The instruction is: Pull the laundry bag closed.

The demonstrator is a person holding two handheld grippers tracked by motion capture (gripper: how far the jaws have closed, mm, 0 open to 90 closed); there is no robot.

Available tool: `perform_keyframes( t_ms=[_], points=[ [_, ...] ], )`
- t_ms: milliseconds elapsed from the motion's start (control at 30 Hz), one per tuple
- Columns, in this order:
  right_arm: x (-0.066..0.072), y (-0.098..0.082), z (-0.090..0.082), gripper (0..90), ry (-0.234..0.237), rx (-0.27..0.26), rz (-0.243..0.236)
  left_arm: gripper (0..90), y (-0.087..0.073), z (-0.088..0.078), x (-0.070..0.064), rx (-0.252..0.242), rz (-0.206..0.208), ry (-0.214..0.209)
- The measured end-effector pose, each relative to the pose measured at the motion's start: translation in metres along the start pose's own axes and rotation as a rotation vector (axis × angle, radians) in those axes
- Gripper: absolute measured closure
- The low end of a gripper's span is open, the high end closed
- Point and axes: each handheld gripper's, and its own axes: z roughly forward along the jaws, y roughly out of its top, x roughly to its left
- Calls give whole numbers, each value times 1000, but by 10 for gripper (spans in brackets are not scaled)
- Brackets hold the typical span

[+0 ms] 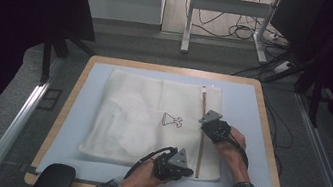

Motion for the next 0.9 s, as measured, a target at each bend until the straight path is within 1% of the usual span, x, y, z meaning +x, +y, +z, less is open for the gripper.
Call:
perform_keyframes(
  t_ms=[100,267,367,400,467,633,767,900],
  points=[
    [-2,2,3,860,-7,4,-4,900,0,0,0,0,-1,0],
    [-7,4,8,860,-12,8,5,900,0,0,0,2,-2,-2],
    [-9,6,12,860,-16,11,2,900,0,0,1,-3,-7,-4],
    [-9,7,12,860,-13,11,2,900,0,1,0,-9,-15,-4],
    [-10,8,15,860,-18,14,0,900,0,0,0,-7,-13,-4],
    [-14,10,19,859,-19,16,7,900,0,0,0,-8,-12,-3],
    [-18,12,24,859,-19,14,24,900,0,0,0,-8,-13,-5],
    [-22,14,28,860,-34,15,23,900,0,0,0,-8,-13,-5]
  ],
)
